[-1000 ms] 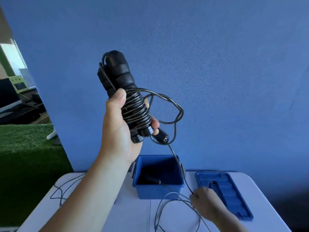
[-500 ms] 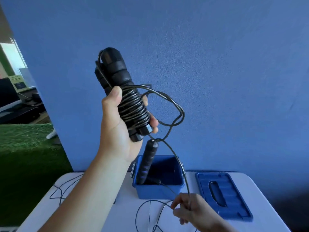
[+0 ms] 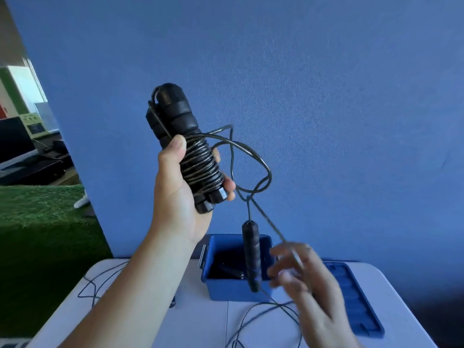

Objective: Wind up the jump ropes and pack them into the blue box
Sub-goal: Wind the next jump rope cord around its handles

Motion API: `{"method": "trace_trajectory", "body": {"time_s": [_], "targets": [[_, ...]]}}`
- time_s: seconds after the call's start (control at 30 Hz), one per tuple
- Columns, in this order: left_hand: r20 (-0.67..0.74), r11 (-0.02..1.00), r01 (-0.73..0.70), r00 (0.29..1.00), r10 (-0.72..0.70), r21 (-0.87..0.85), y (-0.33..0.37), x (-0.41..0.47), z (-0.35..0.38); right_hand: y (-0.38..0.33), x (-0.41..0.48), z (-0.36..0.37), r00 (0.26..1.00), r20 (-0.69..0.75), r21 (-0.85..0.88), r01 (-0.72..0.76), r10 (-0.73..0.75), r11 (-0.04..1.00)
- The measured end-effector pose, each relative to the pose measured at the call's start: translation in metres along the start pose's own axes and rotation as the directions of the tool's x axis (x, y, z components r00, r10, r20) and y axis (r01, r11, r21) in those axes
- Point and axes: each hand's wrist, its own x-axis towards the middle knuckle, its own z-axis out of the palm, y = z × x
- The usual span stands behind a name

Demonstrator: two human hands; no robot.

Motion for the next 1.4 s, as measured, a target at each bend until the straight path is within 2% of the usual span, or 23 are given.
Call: {"method": "trace_trajectory", "body": {"time_s": [0.07, 0.17, 0.3, 0.43, 0.53, 0.7, 0.83, 0.97, 1.03, 1.13, 1.23, 1.4], "targets": [[-0.041, 0.999, 0.036, 0.999, -0.035, 0.018, -0.003, 0.001, 0.0, -0.02, 0.01, 0.003, 0.991, -0.055, 0.055, 0.125, -0.122, 0.991], [-0.134, 0.993, 0.109, 0.986, -0.102, 0.042, -0.01, 0.0, -0.001, -0.042, 0.032, -0.003, 0.985, -0.003, 0.21, 0.168, -0.171, 0.963], [-0.17, 0.982, 0.163, 0.974, -0.146, 0.091, -0.023, -0.001, -0.002, -0.068, 0.061, -0.005, 0.982, 0.09, 0.34, 0.128, -0.167, 0.932], [-0.143, 0.97, 0.191, 0.975, -0.17, 0.147, -0.03, 0.0, -0.004, -0.078, 0.085, -0.001, 0.986, 0.16, 0.301, 0.001, -0.051, 0.954], [-0.156, 0.95, 0.221, 0.97, -0.189, 0.223, -0.038, -0.001, -0.007, -0.08, 0.099, 0.001, 0.987, 0.159, 0.271, -0.08, 0.038, 0.959], [-0.195, 0.919, 0.29, 0.95, -0.243, 0.266, -0.052, -0.007, -0.017, -0.091, 0.114, 0.003, 0.989, 0.142, 0.406, -0.097, 0.042, 0.909], [-0.204, 0.874, 0.269, 0.958, -0.201, 0.405, -0.074, -0.018, -0.025, -0.099, 0.124, 0.003, 0.988, 0.153, 0.519, -0.072, -0.01, 0.852], [-0.173, 0.788, 0.241, 0.97, -0.173, 0.566, -0.106, -0.03, -0.049, -0.111, 0.13, 0.002, 0.994, 0.087, 0.638, -0.001, -0.071, 0.77], [-0.223, 0.721, 0.294, 0.955, -0.195, 0.628, -0.119, -0.035, -0.06, -0.122, 0.133, -0.002, 0.995, 0.022, 0.696, 0.058, -0.101, 0.716], [-0.306, 0.719, 0.383, 0.92, -0.244, 0.58, -0.133, -0.044, -0.076, -0.138, 0.138, -0.012, 0.986, -0.048, 0.731, 0.145, -0.162, 0.666], [-0.312, 0.756, 0.419, 0.904, -0.293, 0.503, -0.137, -0.046, -0.085, -0.141, 0.139, -0.019, 0.985, -0.058, 0.711, 0.156, -0.164, 0.686], [-0.355, 0.813, 0.396, 0.9, -0.252, 0.427, -0.124, -0.033, -0.083, -0.12, 0.13, -0.02, 0.998, 0.029, 0.567, 0.024, -0.049, 0.824]]}}
